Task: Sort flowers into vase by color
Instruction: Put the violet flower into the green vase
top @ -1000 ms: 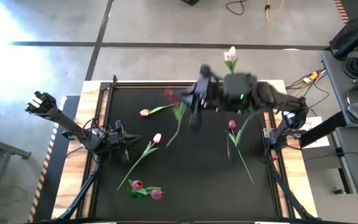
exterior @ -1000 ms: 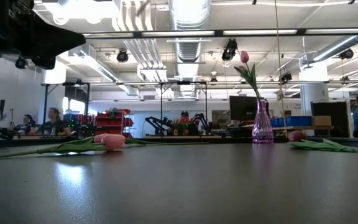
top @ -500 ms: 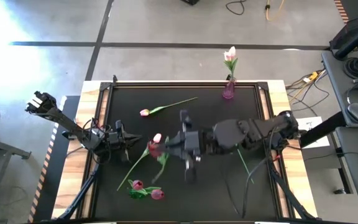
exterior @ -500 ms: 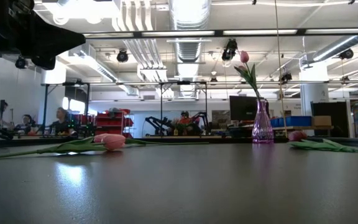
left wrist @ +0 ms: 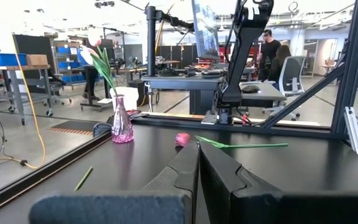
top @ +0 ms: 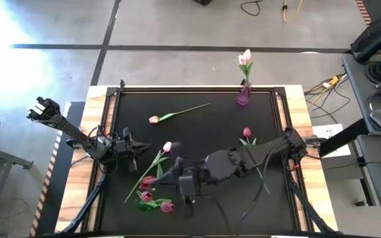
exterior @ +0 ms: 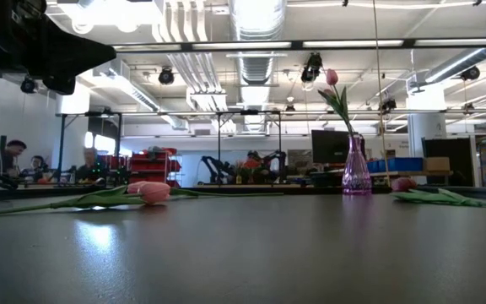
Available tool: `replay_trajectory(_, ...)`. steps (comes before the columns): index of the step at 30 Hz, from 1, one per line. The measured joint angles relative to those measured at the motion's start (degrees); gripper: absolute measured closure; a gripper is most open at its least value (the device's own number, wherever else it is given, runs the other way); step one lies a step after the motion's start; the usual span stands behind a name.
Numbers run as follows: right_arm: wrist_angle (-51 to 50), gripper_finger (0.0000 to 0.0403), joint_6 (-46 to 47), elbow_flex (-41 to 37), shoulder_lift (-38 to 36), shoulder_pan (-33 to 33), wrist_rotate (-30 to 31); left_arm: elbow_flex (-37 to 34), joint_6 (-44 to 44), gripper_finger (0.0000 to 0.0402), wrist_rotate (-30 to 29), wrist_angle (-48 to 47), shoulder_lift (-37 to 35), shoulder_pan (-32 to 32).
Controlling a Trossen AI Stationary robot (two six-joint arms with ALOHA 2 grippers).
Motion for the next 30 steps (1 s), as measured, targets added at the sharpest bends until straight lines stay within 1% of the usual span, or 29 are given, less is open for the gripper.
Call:
replay_trajectory(13, 8.96, 0.039, -0.28, 0.02, 1.18, -1.12, -11.97, 0.0, -0.02, 0.0402, 0.03, 0.0, 0.07, 0.0)
replay_trajectory(18, 9.62, 0.039, -0.07, 0.02, 2.19, -1.77, -13.29, 0.0, -0.02, 0.0402, 0.03, -0.01, 0.13, 0.0)
replay_trajectory(24, 11.38, 0.039, 0.62, 0.02, 3.86, -2.37, -13.38, 0.0, -0.02, 0.0402, 0.05, 0.0, 0.16, 0.0)
replay_trajectory(30, 12.74, 0.039, -0.98, -0.07, 4.86, -2.55, -14.92, 0.0, -0.02, 0.0402, 0.05, -0.02, 0.2, 0.0)
